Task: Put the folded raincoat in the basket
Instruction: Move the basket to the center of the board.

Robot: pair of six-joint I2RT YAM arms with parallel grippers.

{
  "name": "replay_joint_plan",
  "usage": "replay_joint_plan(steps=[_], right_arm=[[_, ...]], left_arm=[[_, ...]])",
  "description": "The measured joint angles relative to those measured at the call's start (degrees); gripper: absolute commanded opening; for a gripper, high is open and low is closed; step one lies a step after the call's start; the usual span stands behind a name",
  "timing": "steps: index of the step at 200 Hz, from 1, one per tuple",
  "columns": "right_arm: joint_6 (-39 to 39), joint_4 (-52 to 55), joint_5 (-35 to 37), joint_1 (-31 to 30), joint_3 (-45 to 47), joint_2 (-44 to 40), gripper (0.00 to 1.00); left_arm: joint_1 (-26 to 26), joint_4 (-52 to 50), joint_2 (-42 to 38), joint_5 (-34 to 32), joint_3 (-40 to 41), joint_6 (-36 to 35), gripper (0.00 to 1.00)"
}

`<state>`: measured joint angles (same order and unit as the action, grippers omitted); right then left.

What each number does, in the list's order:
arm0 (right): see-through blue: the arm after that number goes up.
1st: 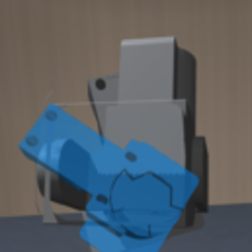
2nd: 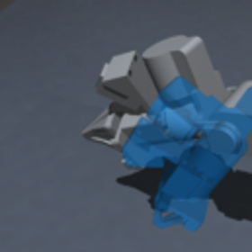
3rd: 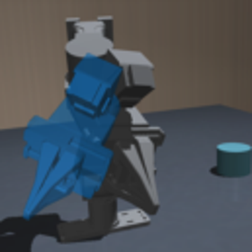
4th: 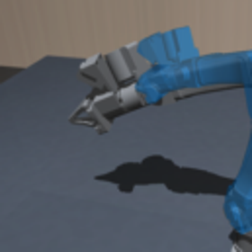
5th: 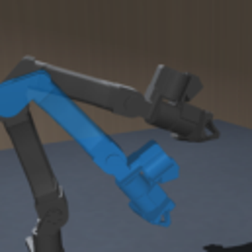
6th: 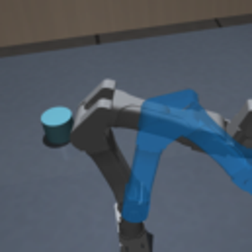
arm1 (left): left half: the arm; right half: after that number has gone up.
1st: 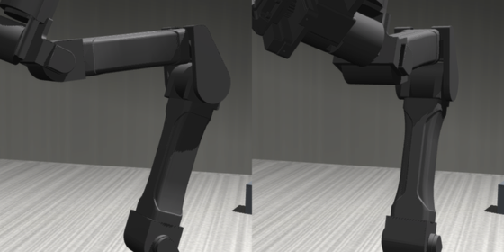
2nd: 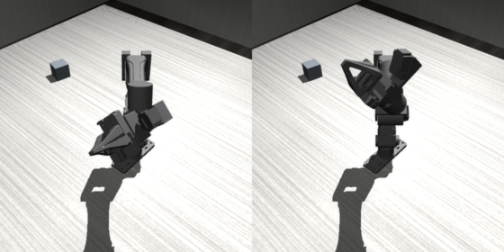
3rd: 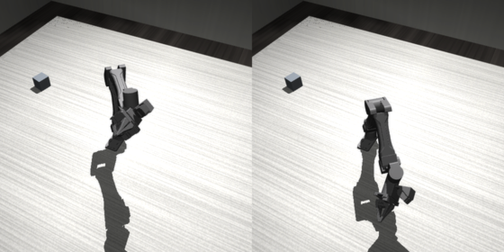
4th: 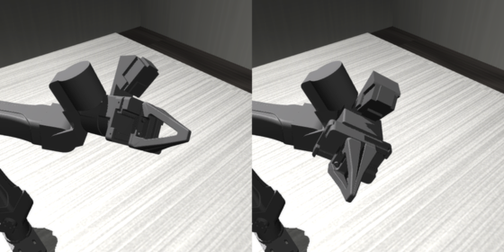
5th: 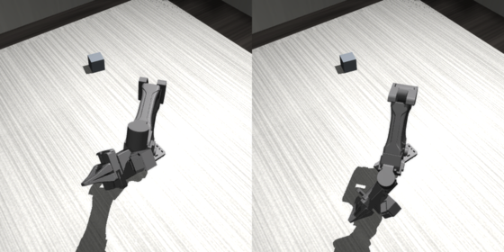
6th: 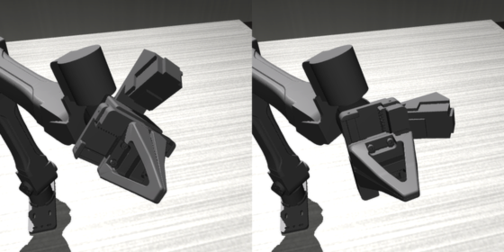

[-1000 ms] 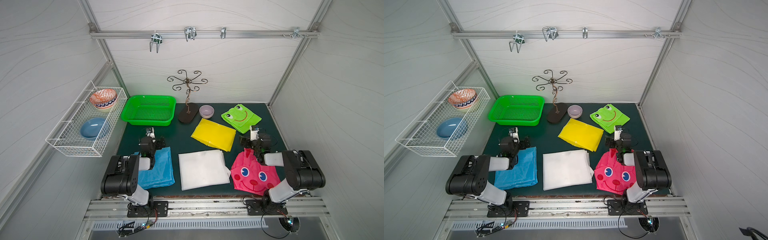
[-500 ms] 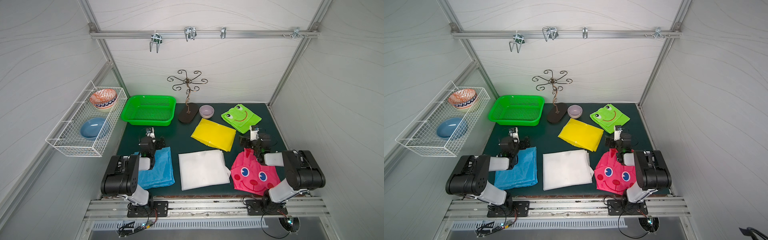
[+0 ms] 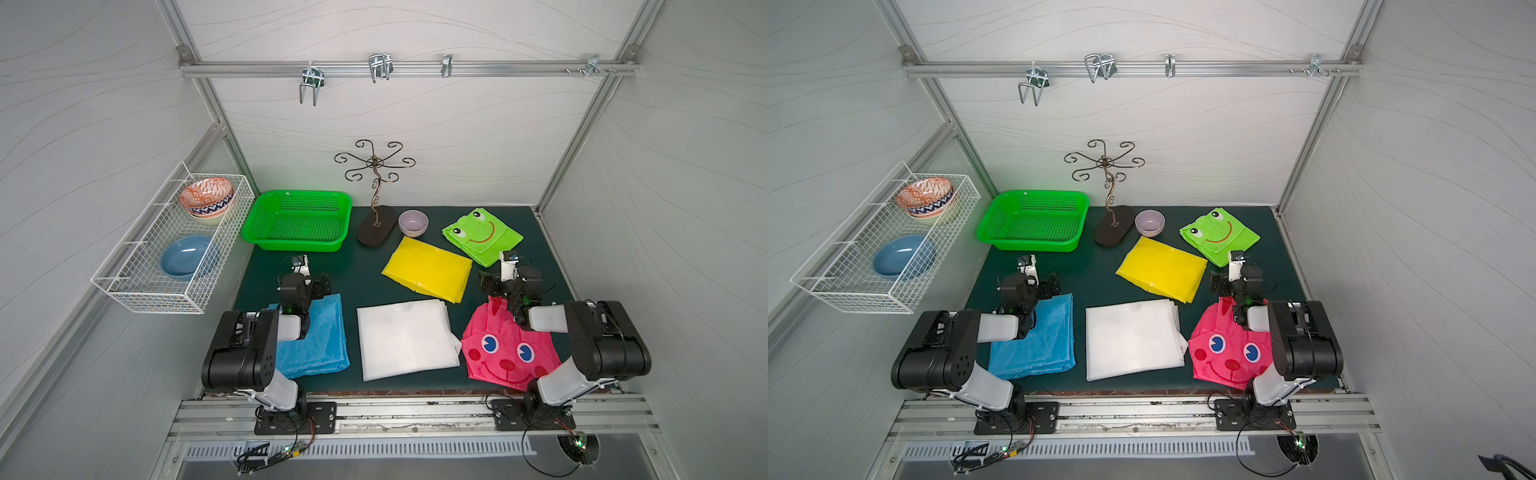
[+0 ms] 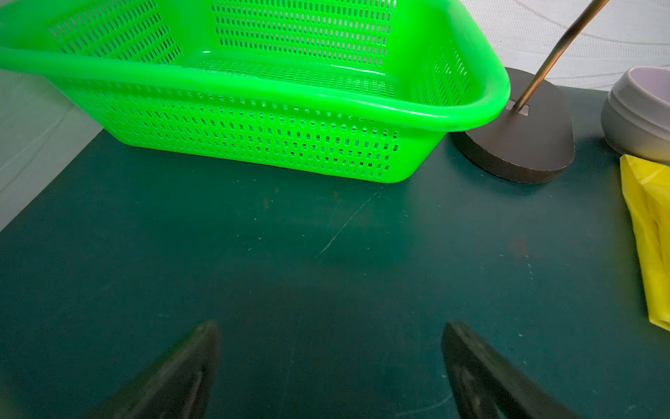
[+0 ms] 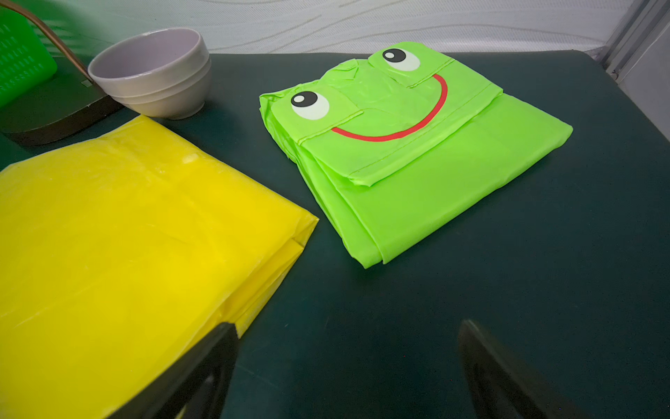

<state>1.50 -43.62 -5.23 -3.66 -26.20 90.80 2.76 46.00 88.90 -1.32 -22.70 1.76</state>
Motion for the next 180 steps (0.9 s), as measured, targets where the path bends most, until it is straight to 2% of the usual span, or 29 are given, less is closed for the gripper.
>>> replay_joint_plan(steps=[29, 51, 98, 123, 145, 169, 180], right_arm=[[-0.5, 0.4, 0.2, 0.2, 0.0, -1.0, 0.99], [-0.6, 3.0, 1.2, 0.0, 0.2, -5.6, 0.99], [-1.1, 14.7, 2.9, -7.0, 0.1, -27.1, 0.99], [-3.5, 25.2, 2.5, -11.0, -2.6, -39.6, 0.99], [-10.1, 35.1, 2.6, -12.2, -8.2, -46.7, 0.99], [-24.7, 51.0, 10.3, -12.7, -15.3, -50.7, 0.99], [-29.9, 56.8, 12.4, -12.8, -16.6, -51.8, 0.99]], left_arm=[[0.2, 0.0, 0.0, 0.1, 0.0, 0.0, 1.0], [0.2, 0.0, 0.0, 0.2, 0.0, 0.0, 1.0], [0.2, 0.0, 0.0, 0.3, 0.0, 0.0, 1.0], [0.2, 0.0, 0.0, 0.4, 0.0, 0.1, 1.0], [0.2, 0.0, 0.0, 0.5, 0.0, 0.2, 1.0], [0.1, 0.0, -0.1, 0.1, 0.0, 0.2, 1.0], [-0.9, -2.2, -1.7, -2.3, 0.0, 0.1, 1.0]])
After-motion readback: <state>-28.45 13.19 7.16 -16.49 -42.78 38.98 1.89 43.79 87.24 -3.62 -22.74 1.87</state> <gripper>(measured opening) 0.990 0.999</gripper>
